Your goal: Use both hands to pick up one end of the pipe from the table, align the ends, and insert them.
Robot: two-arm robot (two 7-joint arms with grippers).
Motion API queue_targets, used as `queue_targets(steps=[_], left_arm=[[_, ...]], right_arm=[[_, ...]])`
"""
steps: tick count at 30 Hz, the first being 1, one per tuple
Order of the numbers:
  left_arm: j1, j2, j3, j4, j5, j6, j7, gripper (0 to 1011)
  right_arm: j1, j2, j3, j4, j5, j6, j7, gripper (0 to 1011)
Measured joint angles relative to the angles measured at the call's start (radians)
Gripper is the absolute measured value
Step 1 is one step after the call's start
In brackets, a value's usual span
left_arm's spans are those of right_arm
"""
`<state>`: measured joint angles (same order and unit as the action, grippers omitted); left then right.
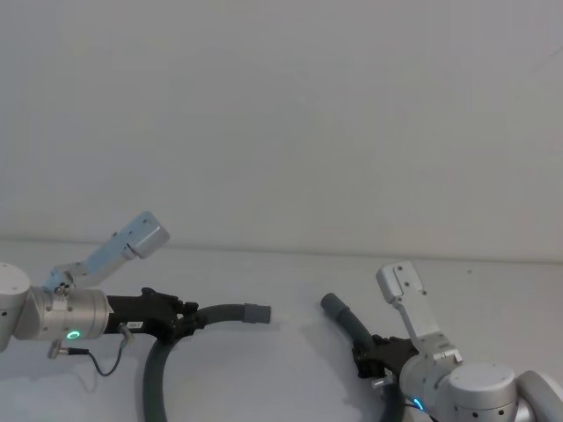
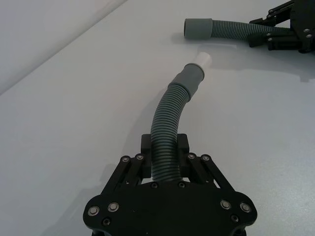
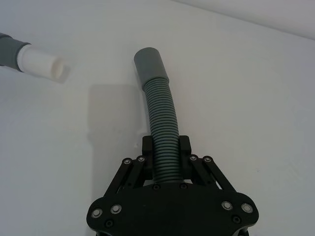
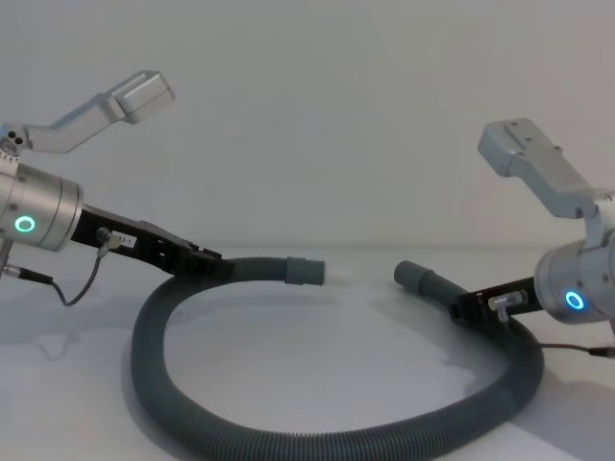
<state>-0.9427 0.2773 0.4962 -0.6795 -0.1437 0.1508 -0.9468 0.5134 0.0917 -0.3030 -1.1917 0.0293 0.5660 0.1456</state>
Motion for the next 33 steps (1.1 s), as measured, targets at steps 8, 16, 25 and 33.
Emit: queue_targets(steps=[8, 16, 25, 33], left_arm=[[0.000, 0.000, 0.000, 0.000, 0.000, 0.000, 0.000, 272], [0.000, 0.000, 0.000, 0.000, 0.000, 0.000, 0.000, 272], [0.000, 0.000, 0.000, 0.000, 0.000, 0.000, 0.000, 272], [0.000, 0.000, 0.000, 0.000, 0.000, 0.000, 0.000, 272]], right_arm=[[-0.002, 0.000, 0.007, -0.002, 0.001, -0.007, 0.008, 273], [-0.003, 0.001, 0.016, -0.015, 0.006, -0.012, 0.023, 267], [-0.010, 0.006, 0.028, -0.050, 0.014, -0.019, 0.044, 267], [-0.027, 0.023, 0.033, -0.092, 0.017, -0.056, 0.074, 259]])
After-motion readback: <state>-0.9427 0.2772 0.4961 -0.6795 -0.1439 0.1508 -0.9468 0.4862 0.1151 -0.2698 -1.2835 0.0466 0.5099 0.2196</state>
